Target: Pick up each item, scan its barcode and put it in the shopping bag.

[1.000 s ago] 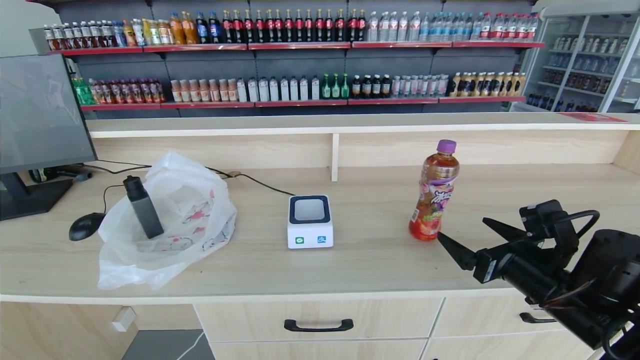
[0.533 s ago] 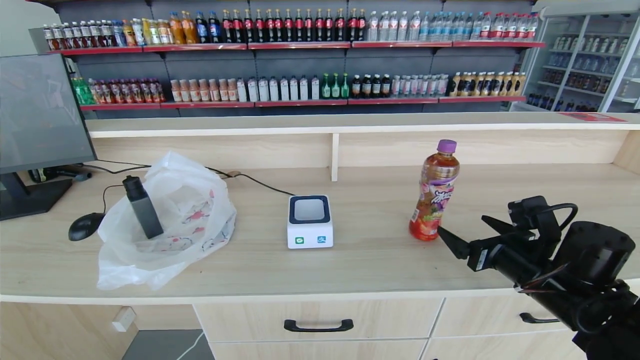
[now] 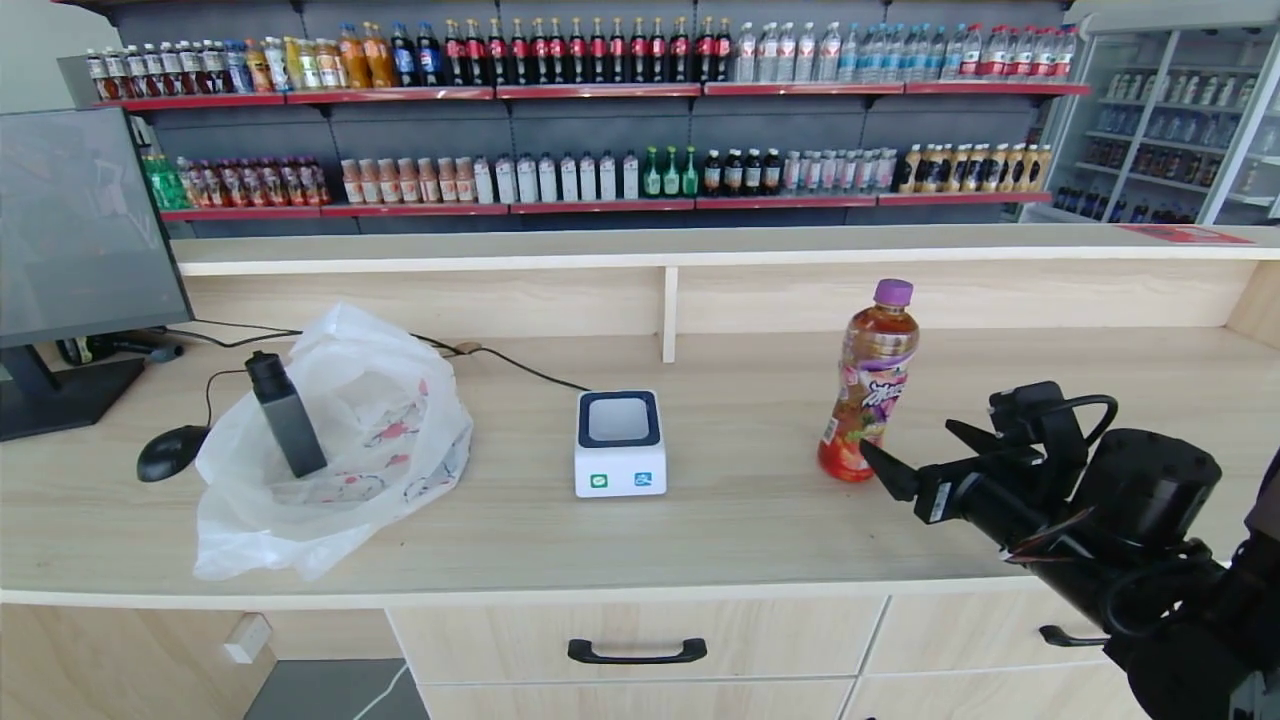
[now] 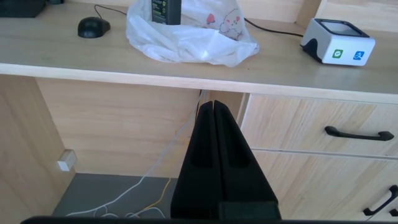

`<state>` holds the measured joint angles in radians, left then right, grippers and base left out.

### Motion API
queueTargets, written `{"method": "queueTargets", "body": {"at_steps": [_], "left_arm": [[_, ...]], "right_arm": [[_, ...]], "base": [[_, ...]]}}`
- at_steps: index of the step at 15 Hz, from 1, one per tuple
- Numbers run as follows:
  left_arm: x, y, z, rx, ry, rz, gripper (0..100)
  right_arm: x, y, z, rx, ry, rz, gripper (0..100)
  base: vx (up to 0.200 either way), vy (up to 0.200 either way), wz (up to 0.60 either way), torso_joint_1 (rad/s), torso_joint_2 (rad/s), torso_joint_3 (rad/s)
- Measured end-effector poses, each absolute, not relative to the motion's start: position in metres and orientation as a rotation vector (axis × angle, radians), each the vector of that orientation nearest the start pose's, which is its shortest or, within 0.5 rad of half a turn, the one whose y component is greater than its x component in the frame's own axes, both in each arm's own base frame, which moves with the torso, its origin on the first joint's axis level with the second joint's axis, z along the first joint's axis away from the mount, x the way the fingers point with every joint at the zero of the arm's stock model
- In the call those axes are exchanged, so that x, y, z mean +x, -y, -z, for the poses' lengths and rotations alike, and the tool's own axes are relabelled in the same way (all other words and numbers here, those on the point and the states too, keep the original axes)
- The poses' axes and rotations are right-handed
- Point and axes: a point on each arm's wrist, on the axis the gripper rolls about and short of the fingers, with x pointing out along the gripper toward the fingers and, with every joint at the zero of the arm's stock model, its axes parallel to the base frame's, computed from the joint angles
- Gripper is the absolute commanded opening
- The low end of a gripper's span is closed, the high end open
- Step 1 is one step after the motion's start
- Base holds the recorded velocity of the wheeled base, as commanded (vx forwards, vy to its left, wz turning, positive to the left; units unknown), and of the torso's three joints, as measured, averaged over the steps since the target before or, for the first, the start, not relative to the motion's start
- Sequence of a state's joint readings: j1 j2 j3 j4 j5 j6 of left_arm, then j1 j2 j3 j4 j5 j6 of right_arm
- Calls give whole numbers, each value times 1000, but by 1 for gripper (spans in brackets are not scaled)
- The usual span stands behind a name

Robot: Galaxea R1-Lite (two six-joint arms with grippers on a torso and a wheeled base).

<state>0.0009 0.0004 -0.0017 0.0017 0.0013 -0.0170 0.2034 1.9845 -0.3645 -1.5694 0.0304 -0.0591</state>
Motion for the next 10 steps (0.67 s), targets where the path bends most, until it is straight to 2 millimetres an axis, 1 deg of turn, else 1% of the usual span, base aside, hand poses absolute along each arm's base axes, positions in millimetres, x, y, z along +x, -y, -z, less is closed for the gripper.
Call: {"method": "queueTargets", "body": {"at_steps": [6, 10], "left_arm": [[-23, 0, -76, -18, 0, -3, 0], [-23, 0, -76, -18, 0, -2, 0]], "right_arm": [[292, -58, -92, -59, -29, -225, 100], [305, -61, -95, -56, 11, -225, 100]], "base": [[0, 0, 0, 0, 0, 0], [0, 0, 0, 0, 0, 0]]}}
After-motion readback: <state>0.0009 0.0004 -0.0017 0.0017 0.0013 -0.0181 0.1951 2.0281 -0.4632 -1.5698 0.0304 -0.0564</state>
